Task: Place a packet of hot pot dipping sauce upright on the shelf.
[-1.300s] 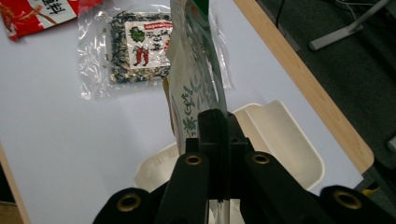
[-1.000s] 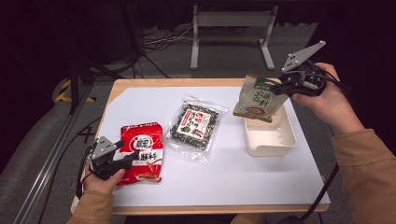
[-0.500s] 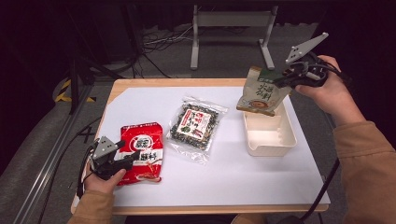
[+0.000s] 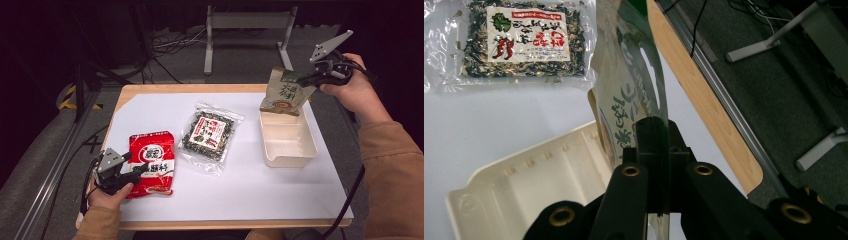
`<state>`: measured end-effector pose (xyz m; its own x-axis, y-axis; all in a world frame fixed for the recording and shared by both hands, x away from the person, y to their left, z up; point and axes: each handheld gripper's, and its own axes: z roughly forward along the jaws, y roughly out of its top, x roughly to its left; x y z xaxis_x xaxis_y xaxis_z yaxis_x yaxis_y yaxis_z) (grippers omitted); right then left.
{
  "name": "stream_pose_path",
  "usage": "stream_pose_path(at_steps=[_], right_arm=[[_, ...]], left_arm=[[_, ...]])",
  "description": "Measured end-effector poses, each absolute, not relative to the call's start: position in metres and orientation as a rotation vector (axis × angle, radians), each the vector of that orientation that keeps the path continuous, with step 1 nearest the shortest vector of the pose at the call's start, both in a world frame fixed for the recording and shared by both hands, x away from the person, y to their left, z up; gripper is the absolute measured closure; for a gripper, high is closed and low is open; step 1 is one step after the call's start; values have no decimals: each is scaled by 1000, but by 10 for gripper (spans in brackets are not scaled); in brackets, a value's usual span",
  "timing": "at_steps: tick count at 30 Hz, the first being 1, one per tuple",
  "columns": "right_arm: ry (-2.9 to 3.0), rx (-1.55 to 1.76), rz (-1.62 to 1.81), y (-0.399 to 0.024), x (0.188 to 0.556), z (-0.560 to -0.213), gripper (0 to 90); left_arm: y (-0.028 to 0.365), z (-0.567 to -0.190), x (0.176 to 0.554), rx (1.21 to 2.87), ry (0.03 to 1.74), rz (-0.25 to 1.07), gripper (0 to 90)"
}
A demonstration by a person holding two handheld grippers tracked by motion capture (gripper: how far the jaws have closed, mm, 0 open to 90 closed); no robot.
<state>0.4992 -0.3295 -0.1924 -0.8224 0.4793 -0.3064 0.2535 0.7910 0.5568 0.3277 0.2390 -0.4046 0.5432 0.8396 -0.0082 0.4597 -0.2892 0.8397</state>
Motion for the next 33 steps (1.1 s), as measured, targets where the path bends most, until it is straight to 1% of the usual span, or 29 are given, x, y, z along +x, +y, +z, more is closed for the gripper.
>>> stream_pose_path(at_steps=[7,20,33], right_arm=[[2555,522,718,-333,514,-204,895],[2541,523,708,-342,536,-216,895],[2541,525,678,-346,544,-229,894]], left_arm=[[245,-406,323,1924,1080,572,322],[252,-408,315,1911,1114,586,321],[253,-408,315,1918,1116,581,321]])
